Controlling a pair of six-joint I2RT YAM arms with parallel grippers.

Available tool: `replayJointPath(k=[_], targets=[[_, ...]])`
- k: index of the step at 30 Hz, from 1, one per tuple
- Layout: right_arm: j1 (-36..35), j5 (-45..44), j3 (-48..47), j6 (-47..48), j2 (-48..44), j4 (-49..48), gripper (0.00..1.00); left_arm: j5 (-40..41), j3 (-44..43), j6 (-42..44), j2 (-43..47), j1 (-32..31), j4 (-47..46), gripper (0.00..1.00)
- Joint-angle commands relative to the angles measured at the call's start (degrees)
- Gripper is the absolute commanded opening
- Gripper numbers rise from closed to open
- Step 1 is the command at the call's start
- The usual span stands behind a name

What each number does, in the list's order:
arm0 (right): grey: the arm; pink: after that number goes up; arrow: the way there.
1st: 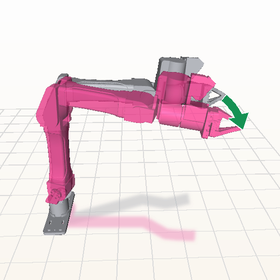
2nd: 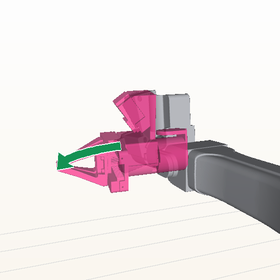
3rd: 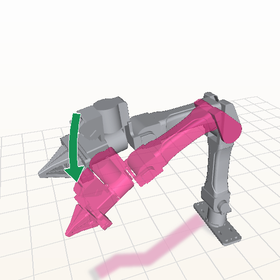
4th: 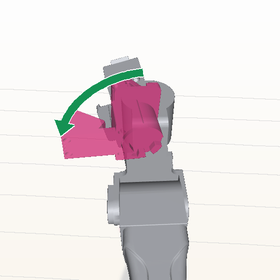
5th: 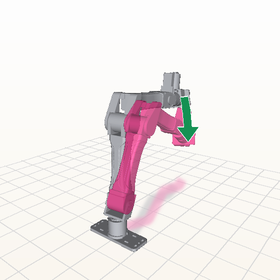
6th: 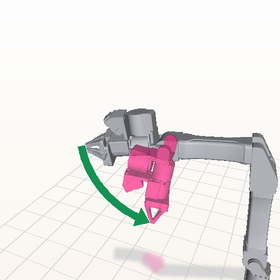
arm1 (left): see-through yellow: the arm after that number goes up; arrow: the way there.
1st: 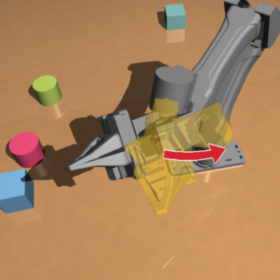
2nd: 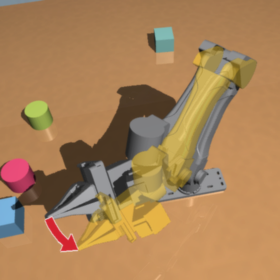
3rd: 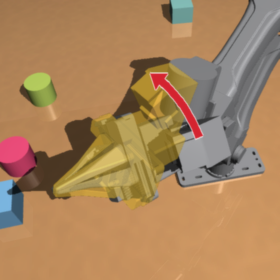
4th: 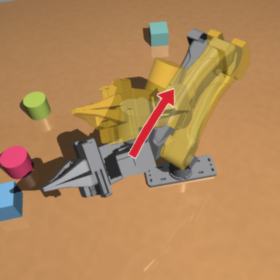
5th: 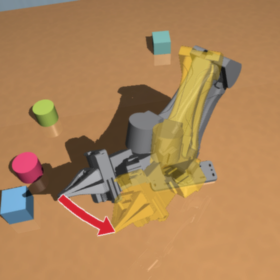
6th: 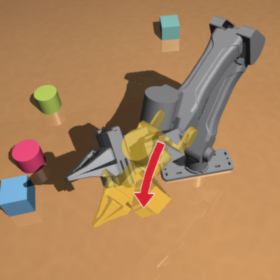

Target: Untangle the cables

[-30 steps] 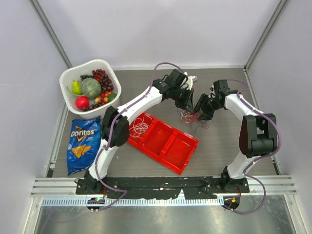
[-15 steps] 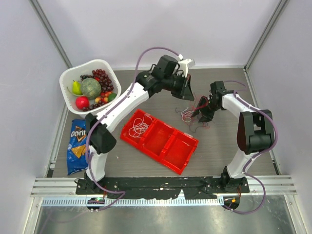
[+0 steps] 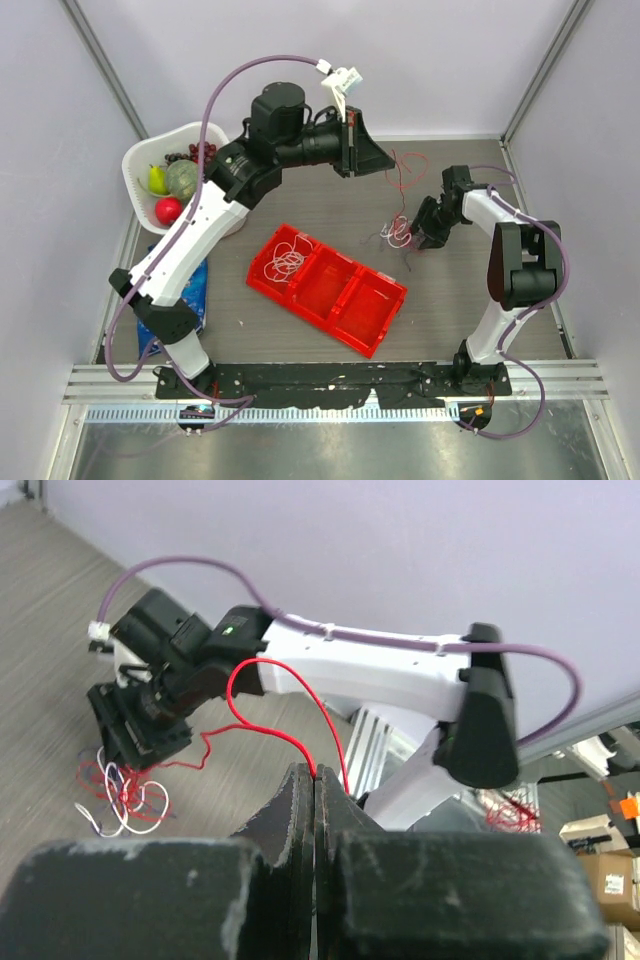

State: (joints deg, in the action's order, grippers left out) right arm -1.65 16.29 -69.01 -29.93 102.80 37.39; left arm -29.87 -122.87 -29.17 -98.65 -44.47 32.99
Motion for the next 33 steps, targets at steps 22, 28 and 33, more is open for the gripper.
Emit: replayJointPath(k=[22, 28, 33], targets=[[-0.1, 8.5, -7.2, -6.2, -18.3, 13.3, 0.75, 1.0, 3.2, -16.7, -1.5, 2.5, -10.6, 0.00], [-0.4, 15.2, -3.2, -26.9, -23.1, 3.4, 0.67, -0.5, 3.5, -18.6, -2.6, 2.5, -12.3, 0.00], [-4.4, 18.3, -0.7, -38.8, -23.1, -4.0, 0.62, -0.6, 4.3, -18.9, -2.2, 2.5, -12.7, 0.00]])
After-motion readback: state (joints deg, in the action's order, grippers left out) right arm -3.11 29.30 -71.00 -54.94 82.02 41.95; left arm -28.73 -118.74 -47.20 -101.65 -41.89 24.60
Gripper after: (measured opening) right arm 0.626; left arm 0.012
